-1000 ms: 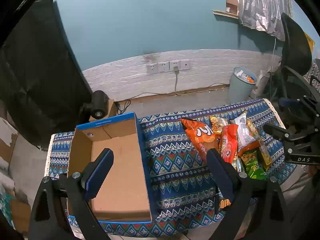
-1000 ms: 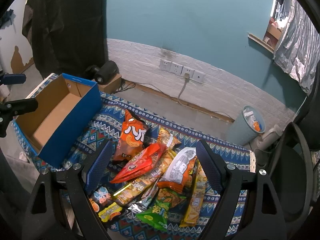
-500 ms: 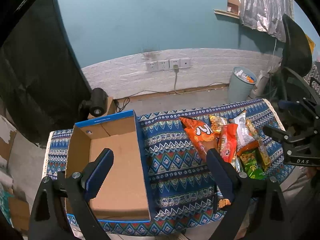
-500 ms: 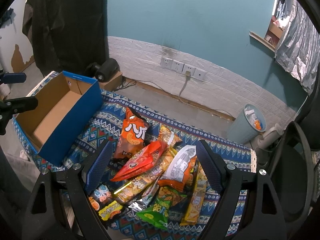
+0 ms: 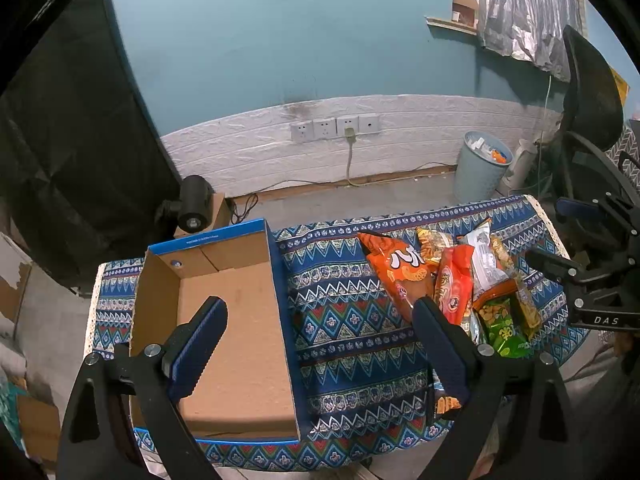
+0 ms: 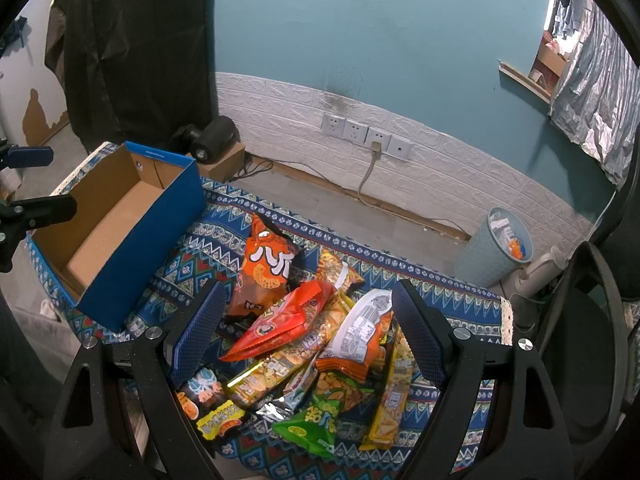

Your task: Organize snacks

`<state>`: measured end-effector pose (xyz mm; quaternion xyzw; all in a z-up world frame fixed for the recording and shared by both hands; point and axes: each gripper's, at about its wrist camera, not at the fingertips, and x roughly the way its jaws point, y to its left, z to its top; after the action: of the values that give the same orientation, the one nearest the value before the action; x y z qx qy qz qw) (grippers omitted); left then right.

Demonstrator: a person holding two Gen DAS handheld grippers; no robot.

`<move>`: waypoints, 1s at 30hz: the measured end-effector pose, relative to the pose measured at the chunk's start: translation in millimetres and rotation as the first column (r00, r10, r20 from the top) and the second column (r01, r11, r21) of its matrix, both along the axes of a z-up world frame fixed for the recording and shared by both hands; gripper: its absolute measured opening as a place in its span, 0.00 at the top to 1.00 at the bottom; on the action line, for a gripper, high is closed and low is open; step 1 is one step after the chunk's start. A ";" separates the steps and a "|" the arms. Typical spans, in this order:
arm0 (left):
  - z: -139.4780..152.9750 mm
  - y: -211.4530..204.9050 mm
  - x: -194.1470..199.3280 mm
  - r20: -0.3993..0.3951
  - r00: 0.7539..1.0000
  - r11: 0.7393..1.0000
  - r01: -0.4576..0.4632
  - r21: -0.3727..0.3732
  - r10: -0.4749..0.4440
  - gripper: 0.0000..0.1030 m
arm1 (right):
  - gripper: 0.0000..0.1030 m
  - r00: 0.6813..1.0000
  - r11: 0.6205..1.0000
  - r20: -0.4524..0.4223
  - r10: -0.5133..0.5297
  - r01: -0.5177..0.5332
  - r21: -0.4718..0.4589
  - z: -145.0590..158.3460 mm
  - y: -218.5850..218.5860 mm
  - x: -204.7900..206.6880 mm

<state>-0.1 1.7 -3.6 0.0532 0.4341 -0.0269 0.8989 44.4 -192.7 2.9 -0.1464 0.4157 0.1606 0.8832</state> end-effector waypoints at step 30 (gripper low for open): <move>-2.0 -0.1 0.6 -0.014 1.000 1.000 0.001 0.003 -0.001 0.08 | 0.19 1.000 1.000 -0.007 0.008 -0.008 -0.007 -3.0 -1.7 -2.0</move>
<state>0.5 1.7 -5.6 0.0544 0.4406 -0.0272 0.8957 42.3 -194.4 -0.1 -0.1507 0.4189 0.1631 0.8805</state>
